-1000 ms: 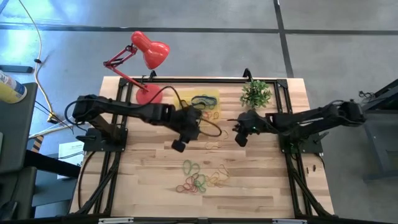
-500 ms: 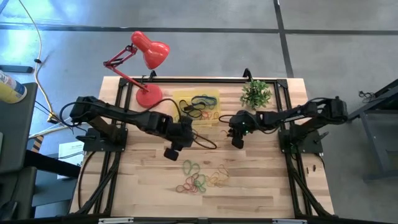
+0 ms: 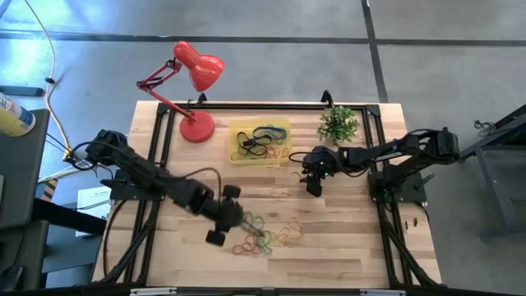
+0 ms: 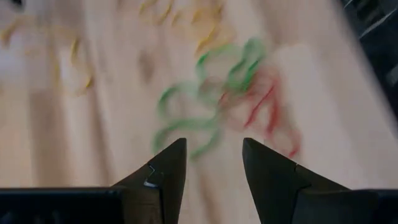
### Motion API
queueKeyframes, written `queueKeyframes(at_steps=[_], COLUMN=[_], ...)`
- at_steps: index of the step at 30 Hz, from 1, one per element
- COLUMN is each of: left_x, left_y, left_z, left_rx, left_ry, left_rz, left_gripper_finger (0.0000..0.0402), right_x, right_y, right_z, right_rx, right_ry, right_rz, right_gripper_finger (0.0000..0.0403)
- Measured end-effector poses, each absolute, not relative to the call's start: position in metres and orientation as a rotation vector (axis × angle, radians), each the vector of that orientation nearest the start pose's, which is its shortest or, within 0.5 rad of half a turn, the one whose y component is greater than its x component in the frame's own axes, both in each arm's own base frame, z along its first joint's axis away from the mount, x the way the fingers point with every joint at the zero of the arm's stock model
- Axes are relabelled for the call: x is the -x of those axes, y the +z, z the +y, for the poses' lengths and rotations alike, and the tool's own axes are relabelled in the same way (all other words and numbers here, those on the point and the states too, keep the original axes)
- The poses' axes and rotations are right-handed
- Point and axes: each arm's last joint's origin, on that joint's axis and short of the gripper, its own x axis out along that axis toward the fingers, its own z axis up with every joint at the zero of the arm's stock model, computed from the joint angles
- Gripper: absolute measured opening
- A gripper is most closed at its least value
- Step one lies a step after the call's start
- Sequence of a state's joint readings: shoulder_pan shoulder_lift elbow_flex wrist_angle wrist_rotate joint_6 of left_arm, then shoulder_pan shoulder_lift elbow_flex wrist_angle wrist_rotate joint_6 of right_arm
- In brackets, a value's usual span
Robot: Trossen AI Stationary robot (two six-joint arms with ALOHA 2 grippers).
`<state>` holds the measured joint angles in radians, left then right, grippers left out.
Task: Pick and place rubber bands into bin
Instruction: Put the red rubber band into the yellow container
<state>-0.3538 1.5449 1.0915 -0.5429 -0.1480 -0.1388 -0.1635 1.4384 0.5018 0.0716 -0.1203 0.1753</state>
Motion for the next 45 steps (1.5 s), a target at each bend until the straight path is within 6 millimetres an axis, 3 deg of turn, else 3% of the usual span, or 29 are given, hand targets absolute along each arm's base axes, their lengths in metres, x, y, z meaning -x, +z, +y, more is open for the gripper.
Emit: queueKeyframes(at_steps=[5,10,28,37,45], left_x=[-0.294,-0.300,-0.329,-0.335,-0.335], left_y=[0.218,0.198,0.136,0.132,0.129], left_z=[-0.140,-0.156,-0.165,-0.167,-0.167], left_rx=[-0.146,-0.146,-0.138,-0.146,-0.146], left_ry=[-0.159,-0.229,-0.284,-0.273,-0.280], left_rz=[0.858,0.887,0.937,0.942,0.950], left_gripper_finger=[0.0147,0.0147,0.0147,0.0144,0.0101], right_x=[-0.239,-0.239,-0.240,-0.240,-0.240], right_y=[0.130,0.130,0.131,0.131,0.131], right_z=[-0.036,-0.036,-0.036,-0.036,-0.036], right_rx=[-0.271,-0.265,-0.268,-0.269,-0.257], right_ry=[-0.097,-0.094,-0.097,-0.098,-0.109], right_rz=[0.852,0.851,0.837,0.837,0.837], right_gripper_finger=[0.0167,0.0168,0.0154,0.0153,0.0146])
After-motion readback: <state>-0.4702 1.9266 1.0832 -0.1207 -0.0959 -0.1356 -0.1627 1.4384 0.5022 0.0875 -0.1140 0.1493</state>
